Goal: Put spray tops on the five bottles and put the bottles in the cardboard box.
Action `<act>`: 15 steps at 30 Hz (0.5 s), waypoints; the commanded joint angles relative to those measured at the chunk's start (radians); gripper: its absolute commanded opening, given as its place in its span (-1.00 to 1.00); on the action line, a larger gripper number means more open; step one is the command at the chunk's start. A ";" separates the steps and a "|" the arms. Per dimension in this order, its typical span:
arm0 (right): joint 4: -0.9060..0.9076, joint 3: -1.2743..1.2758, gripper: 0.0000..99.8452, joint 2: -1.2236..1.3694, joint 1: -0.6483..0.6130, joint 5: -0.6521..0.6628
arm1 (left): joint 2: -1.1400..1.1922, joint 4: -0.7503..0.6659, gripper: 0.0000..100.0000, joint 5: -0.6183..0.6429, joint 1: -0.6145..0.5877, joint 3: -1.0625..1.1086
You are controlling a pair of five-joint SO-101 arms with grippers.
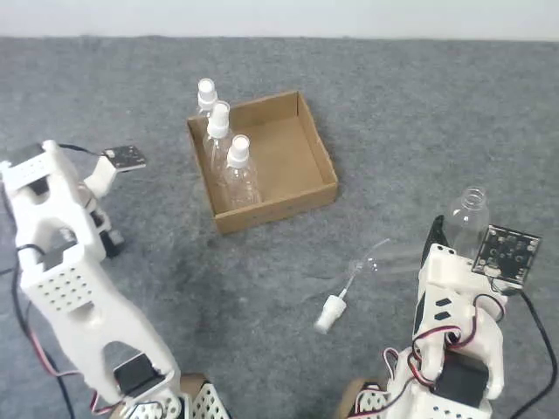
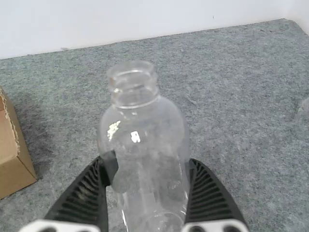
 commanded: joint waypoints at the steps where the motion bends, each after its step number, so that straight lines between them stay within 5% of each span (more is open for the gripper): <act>1: -0.036 -0.008 -0.99 -0.015 -0.007 0.002 | 0.009 0.098 -0.94 0.052 0.015 -0.091; 15: -0.031 -0.008 -0.99 -0.015 -0.008 0.000 | -0.133 0.140 -0.97 0.244 0.026 -0.124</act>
